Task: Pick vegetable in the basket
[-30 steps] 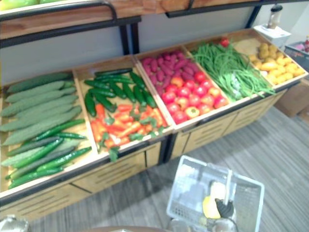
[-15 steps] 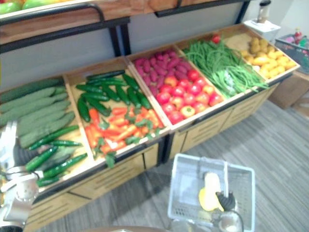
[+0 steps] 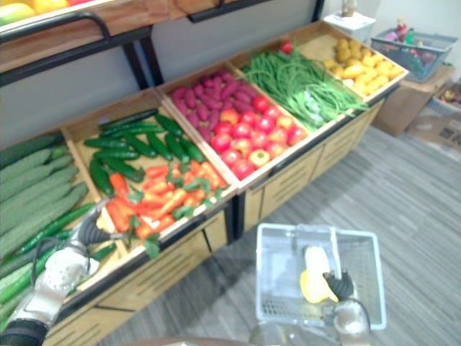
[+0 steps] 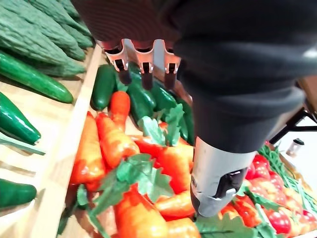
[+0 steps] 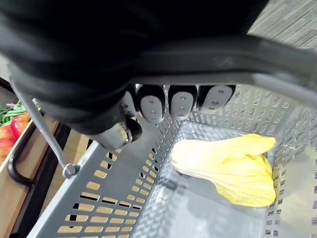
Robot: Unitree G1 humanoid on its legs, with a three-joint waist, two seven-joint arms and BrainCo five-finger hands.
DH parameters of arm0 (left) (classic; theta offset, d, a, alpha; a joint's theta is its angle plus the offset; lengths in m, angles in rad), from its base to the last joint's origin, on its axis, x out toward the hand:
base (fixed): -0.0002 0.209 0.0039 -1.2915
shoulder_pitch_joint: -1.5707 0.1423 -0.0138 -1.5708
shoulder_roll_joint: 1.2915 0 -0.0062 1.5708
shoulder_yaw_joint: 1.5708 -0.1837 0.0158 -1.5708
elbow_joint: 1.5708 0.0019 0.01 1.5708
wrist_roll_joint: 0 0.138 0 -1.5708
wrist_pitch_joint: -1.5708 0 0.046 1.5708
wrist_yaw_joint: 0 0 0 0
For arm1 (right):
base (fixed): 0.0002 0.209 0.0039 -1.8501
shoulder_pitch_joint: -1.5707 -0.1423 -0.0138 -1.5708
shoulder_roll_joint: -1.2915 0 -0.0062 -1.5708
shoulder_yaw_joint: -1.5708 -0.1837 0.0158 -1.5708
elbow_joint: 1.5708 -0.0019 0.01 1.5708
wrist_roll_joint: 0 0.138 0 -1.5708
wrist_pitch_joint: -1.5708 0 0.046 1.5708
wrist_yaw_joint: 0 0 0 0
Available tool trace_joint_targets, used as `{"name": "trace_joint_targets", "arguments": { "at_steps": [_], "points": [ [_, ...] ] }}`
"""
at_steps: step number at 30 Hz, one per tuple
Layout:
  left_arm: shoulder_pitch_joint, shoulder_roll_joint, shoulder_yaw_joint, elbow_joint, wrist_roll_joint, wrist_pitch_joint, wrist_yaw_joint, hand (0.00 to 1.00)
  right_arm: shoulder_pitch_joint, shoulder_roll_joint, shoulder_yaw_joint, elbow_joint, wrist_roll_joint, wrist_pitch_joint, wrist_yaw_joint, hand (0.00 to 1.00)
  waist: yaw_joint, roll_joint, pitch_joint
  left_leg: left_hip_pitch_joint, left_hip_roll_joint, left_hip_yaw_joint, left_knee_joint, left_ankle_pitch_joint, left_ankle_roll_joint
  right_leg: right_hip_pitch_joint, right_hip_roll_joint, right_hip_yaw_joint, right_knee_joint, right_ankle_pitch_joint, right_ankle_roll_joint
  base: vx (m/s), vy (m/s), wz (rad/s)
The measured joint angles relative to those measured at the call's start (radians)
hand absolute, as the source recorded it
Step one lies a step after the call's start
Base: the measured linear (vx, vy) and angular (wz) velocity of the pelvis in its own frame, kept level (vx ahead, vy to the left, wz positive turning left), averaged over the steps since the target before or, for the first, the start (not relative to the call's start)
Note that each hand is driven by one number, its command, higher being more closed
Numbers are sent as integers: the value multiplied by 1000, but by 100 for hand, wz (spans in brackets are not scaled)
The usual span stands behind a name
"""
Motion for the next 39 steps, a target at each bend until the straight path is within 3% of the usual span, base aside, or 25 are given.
{"name": "trace_joint_targets", "arguments": {
  "at_steps": [9,14,19,29,39],
  "points": [
    [-22,1,-21,-3,-180,-4,-135,0,0,0,-1,-30,-2,7,24,100,-21,6,0,3,0,3,-2,-1,-1,1,1,2,0,0,1,-8,-11,0],
    [-39,2,-63,-3,-195,36,-191,0,1,0,-1,-37,-2,8,26,100,-23,9,1,12,-1,16,-4,-1,-1,1,2,11,0,2,2,-27,-31,-6],
    [-88,-9,-69,3,-172,75,-178,0,4,4,-2,-55,-21,10,25,100,-26,9,2,16,-3,17,-5,-1,-1,3,1,13,-1,4,1,-46,-39,-2],
    [-211,-106,-73,71,-9,143,-134,0,-10,7,-10,-101,-40,12,32,100,-48,23,33,18,-11,19,-18,0,-2,-1,-3,12,-1,6,4,-8,-7,0],
    [-367,-203,-31,141,132,215,17,0,-58,45,-38,-140,-39,33,28,100,-71,31,97,-7,-15,46,-19,0,-2,-50,0,33,-1,16,0,-14,-28,-7]
  ]
}}
